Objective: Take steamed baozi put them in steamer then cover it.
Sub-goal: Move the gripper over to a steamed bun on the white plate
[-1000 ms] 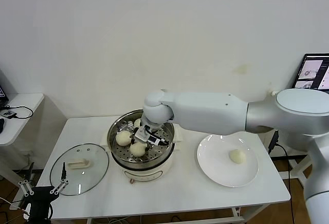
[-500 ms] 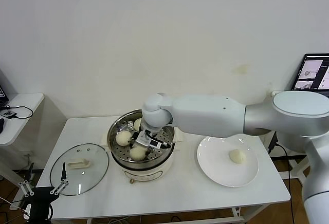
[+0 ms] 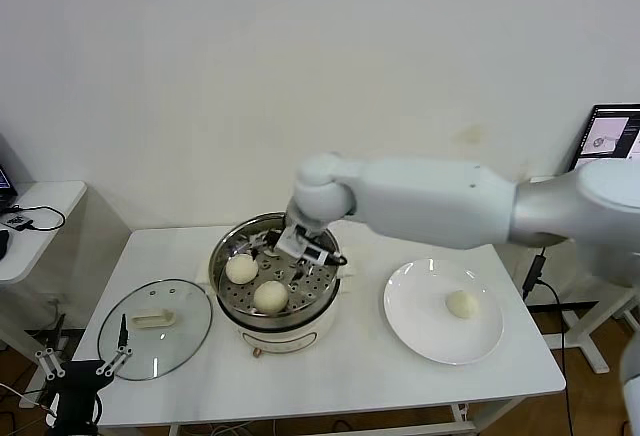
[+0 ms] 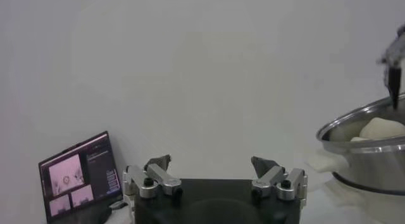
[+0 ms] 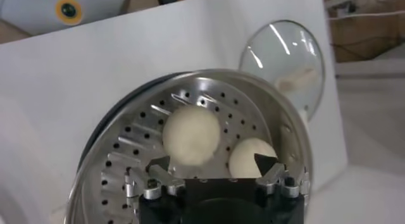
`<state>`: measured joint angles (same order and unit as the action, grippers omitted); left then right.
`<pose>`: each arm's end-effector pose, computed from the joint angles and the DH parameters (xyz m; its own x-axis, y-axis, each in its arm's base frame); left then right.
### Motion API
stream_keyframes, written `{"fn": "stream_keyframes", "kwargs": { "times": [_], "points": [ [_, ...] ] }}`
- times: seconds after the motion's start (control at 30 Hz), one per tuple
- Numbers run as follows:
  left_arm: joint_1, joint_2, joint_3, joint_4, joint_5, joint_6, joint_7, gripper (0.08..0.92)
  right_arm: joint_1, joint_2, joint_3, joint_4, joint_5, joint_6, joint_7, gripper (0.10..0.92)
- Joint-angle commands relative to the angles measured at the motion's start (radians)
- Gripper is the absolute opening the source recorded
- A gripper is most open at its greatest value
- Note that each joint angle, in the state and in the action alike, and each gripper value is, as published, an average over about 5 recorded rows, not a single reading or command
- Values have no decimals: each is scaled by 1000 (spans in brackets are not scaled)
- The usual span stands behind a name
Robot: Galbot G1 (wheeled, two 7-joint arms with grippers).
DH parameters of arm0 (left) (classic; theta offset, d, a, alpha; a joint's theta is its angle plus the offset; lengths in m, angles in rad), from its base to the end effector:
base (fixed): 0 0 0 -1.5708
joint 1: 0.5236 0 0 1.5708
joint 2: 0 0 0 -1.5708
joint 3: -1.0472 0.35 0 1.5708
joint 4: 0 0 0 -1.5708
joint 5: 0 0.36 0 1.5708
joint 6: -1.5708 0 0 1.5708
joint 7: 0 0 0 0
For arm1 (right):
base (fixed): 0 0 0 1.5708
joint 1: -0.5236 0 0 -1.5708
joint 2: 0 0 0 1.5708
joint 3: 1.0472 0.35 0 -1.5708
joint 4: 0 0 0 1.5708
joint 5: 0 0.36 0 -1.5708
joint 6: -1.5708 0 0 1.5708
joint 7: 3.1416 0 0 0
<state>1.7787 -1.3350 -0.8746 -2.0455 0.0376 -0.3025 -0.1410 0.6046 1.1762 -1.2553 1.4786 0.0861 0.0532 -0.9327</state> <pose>0.1205 0.1504 -0.3159 -0.9691 -0.1900 -0.1573 -0.2390 0.8809 0.4085 0.4929 0.1765 -0.0343 -0.1938 -0.4087 0.8919 -0.3884 -0.8029 -0.4523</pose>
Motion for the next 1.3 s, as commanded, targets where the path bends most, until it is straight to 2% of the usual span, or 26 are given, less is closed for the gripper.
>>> {"fn": "stream_keyframes", "kwargs": {
  "times": [0.03, 0.27, 0.5, 0.8, 1.3],
  "points": [
    [-7, 16, 8, 2, 0, 3, 3, 823, 84, -336, 48, 98, 141, -300, -57, 823],
    [-19, 24, 32, -10, 10, 10, 8, 823, -8, -594, 41, 140, 50, -319, -110, 823],
    [-5, 19, 38, -27, 22, 16, 10, 823, -299, -717, 227, 128, -111, -328, -107, 823],
    [16, 17, 22, -32, 19, 16, 8, 823, -600, -730, 420, 45, -214, -323, -103, 823],
    [25, 8, 16, -18, 18, 11, 5, 823, -688, -604, 452, -131, -293, -319, -69, 823]
  ]
}}
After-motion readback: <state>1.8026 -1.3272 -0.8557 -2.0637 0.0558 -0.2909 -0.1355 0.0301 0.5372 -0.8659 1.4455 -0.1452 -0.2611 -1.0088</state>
